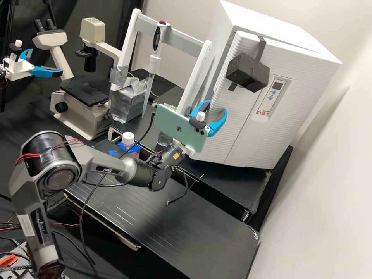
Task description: Open the door
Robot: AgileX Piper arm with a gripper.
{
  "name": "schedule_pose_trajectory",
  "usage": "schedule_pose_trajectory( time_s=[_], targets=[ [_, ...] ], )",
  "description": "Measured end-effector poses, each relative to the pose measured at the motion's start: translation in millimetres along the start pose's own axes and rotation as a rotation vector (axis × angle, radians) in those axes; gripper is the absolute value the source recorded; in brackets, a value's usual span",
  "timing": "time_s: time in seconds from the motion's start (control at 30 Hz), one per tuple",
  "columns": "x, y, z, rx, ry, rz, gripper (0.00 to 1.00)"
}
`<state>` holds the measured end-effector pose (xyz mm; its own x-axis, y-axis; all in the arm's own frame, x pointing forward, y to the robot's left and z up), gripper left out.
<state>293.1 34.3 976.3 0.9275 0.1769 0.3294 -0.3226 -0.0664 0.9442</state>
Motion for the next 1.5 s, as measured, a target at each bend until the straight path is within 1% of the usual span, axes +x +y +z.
schedule_pose_trajectory(
  time_s=[0.13,0.3,0.43,0.47,0.53,0.63,0.67,0.8,0.87,0.9,0.93,1.03,1.07,1.1,1.17,1.23,1.3,1.33,1.37,1.4,1.43,1.5],
  targets=[
    [-15,4.2,4,0.005,-0.015,0.024,0.0],
    [-36,10.2,12,0.044,-0.055,0.076,0.0],
    [-47,15.2,16,0.062,-0.083,0.128,0.0],
    [-48,16.3,16,0.061,-0.083,0.136,0.0],
    [-51,17.9,19,0.069,-0.096,0.153,0.0],
    [-53,18.9,20,0.068,-0.1,0.16,0.0],
    [-53,19.0,20,0.069,-0.098,0.162,1.0],
    [-56,20.2,19,0.066,-0.095,0.171,1.0],
    [-63,20.5,20,0.064,-0.105,0.172,1.0],
    [-67,22.3,20,0.066,-0.109,0.175,1.0],
    [-74,24.7,19,0.076,-0.102,0.18,1.0],
    [-95,28.7,16,0.084,-0.105,0.189,1.0],
    [-102,29.8,13,0.082,-0.102,0.203,1.0],
    [-107,31.0,8,0.072,-0.09,0.217,1.0],
    [-118,29.1,-5,0.066,-0.051,0.229,1.0],
    [-127,23.4,-21,0.061,0.01,0.221,1.0],
    [-134,14.7,-43,0.049,0.113,0.184,1.0],
    [-136,8.4,-53,0.045,0.165,0.146,1.0],
    [-136,4.4,-60,0.047,0.201,0.121,1.0],
    [-137,0.5,-66,0.052,0.232,0.096,1.0],
    [-137,-4.7,-73,0.07,0.268,0.067,1.0],
    [-136,-15.6,-83,0.112,0.306,0.012,1.0]
  ],
)
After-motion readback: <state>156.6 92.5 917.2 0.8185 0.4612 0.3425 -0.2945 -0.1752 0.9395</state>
